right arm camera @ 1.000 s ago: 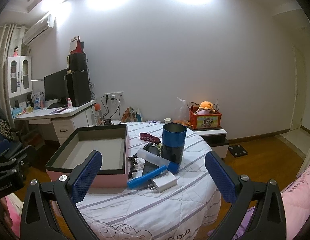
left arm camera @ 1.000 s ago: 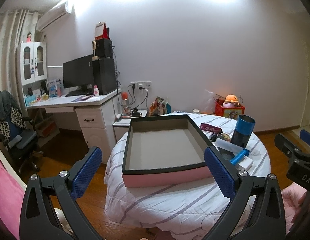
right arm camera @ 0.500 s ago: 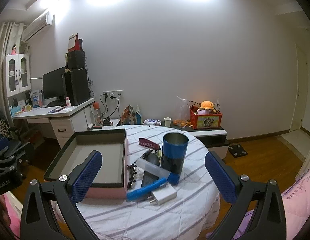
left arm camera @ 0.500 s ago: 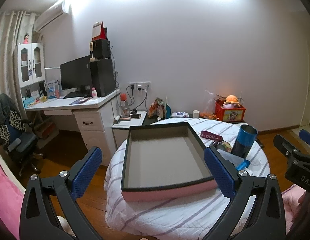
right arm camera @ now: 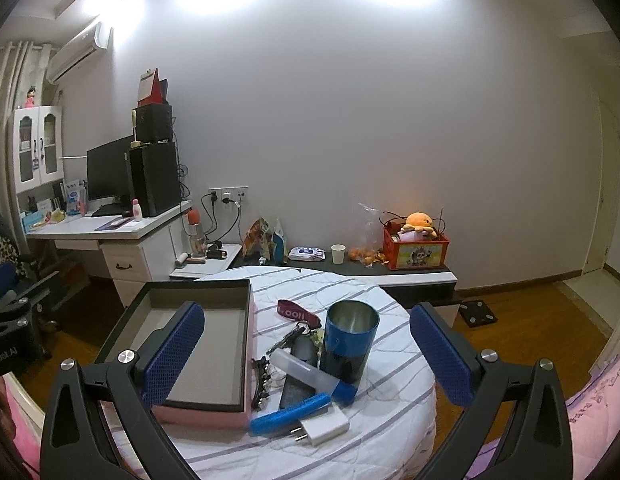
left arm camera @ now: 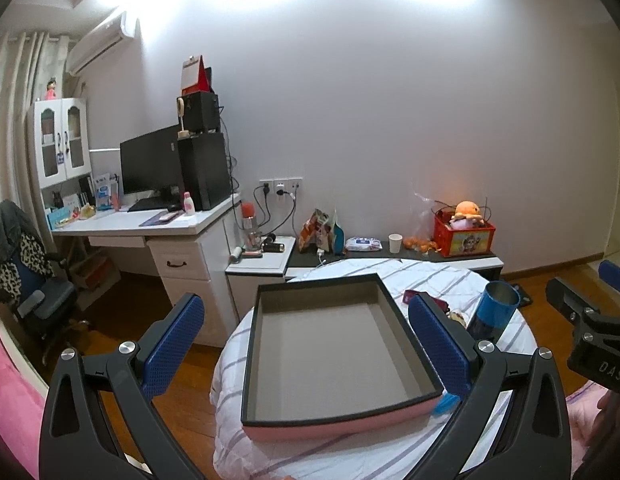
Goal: Organize rigid objects
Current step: 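Move both tools toward the pink-sided tray on the bed, then grasp the tray's side wall with the left gripper while the right approaches the blue cup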
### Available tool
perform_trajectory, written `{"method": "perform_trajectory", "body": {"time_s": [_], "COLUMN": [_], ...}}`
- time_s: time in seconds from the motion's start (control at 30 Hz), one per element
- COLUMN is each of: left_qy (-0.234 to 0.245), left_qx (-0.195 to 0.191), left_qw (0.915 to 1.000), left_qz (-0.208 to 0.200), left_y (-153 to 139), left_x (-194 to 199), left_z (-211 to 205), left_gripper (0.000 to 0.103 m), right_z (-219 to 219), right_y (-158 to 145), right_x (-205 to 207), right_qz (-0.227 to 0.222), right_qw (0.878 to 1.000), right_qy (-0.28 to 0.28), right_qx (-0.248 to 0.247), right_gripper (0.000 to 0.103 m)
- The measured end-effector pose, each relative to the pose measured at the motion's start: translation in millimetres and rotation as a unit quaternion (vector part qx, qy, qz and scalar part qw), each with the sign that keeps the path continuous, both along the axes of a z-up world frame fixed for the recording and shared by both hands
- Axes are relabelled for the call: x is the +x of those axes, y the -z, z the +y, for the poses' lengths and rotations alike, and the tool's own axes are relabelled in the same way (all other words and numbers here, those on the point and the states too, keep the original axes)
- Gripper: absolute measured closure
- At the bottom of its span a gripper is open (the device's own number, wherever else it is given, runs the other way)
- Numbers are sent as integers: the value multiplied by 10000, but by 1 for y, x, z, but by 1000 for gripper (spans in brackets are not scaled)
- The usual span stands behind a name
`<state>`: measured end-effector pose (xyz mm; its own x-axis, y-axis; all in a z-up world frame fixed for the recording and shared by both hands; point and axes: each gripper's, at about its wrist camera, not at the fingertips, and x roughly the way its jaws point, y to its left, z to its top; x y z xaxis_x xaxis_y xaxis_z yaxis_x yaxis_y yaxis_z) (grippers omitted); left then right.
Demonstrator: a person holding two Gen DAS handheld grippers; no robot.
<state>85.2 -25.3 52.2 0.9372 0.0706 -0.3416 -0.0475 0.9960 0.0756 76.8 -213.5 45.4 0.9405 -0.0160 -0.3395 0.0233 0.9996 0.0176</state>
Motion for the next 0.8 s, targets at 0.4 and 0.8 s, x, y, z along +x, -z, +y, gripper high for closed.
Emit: {"method": "perform_trajectory", "body": {"time_s": [0.4, 0.8], "left_qy": [215, 284], "left_qx": [73, 67], "left_qw": [9997, 9996], "left_qz": [-6, 8], "left_y": [-14, -13], "left_x": [16, 31], "left_z": [-15, -20], "left_gripper": [0, 0], "right_z": [-14, -24], "right_y": [-14, -15], "right_x": [9, 23], "right_qz": [-64, -28], "right_qw": [10000, 10000], "right_qy": [30, 51], "right_qx": [-9, 73], "right_gripper": [0, 0]}}
